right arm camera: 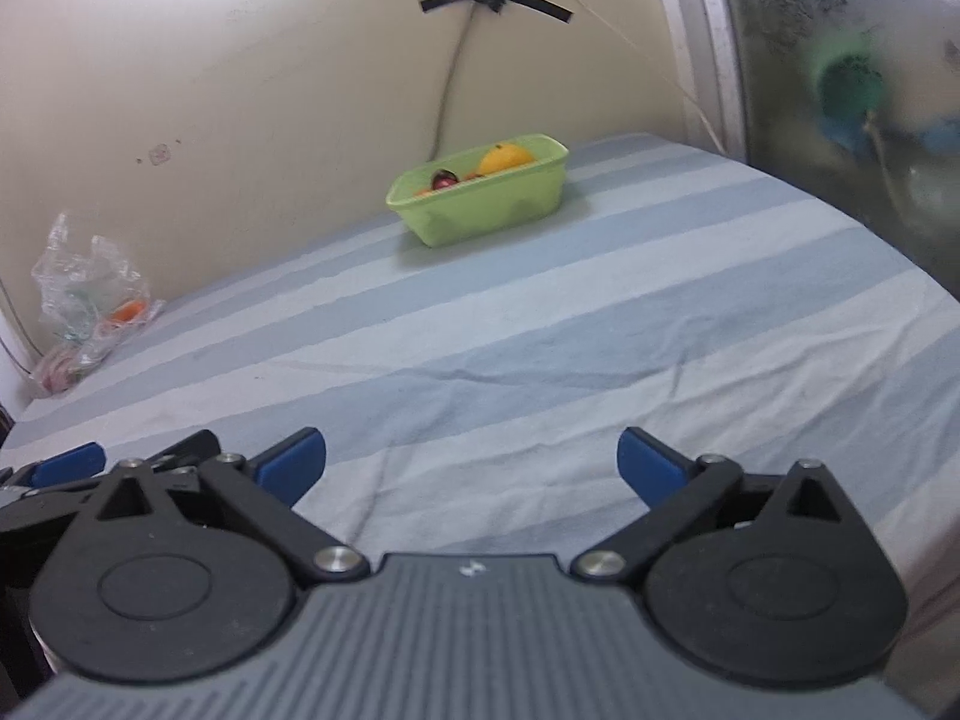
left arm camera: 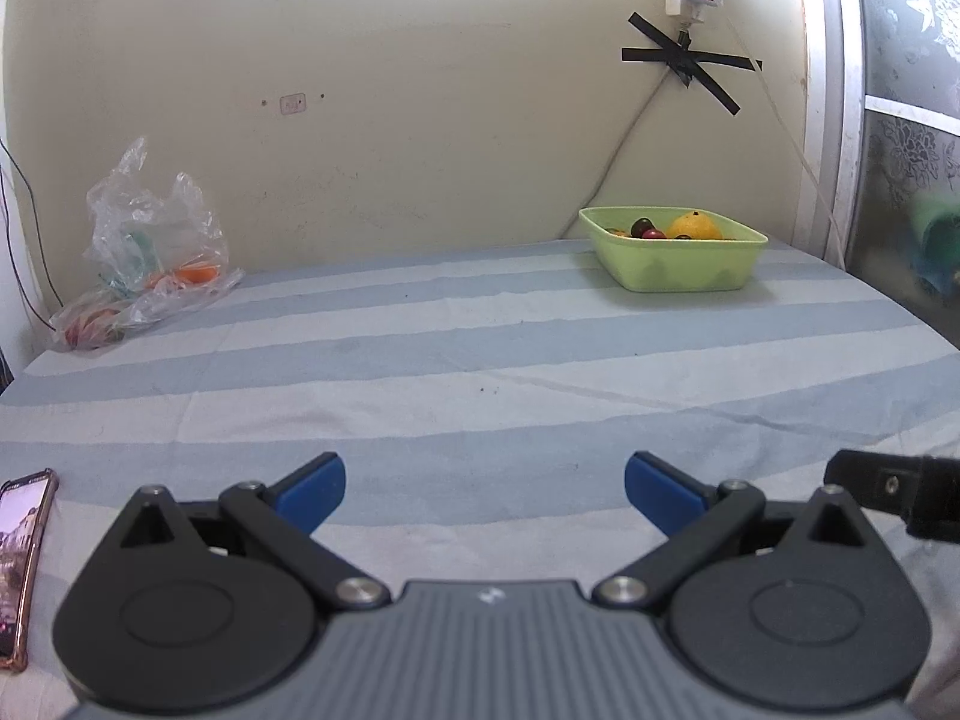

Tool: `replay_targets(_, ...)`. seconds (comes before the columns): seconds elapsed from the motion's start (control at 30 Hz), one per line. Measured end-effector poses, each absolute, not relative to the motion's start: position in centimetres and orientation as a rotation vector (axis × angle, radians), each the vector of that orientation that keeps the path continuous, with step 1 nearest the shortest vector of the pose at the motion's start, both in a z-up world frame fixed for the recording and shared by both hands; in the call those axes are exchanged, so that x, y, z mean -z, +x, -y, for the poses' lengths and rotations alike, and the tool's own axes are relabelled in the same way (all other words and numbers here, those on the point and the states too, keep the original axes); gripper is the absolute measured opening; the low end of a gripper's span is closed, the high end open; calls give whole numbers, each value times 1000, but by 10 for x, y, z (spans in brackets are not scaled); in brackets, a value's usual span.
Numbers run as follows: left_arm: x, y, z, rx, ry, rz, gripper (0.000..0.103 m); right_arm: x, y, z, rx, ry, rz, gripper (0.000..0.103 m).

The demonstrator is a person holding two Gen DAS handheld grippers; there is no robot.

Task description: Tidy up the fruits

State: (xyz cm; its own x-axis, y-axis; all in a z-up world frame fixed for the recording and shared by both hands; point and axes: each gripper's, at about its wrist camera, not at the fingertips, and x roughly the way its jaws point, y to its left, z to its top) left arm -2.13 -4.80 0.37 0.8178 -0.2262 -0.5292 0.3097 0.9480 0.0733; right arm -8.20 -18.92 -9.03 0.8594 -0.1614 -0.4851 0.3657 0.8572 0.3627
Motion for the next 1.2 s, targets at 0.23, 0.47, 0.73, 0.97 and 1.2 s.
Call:
replay_targets(0.23,-1,-25,50,275,174,-555,103,92,-81,192,316,487,-510,103)
replay_targets(0.47,0,-25,43,254,154,-564,103,91,-78,183,314,439,-545,103)
replay_targets(0.73,6,-20,33,220,150,-588,103,89,-76,171,300,390,-557,103)
replay_targets(0.97,13,-15,26,214,138,-613,103,91,-71,169,295,383,-577,103)
replay_targets(1.2,17,-14,25,222,142,-618,103,92,-67,167,300,384,-591,103)
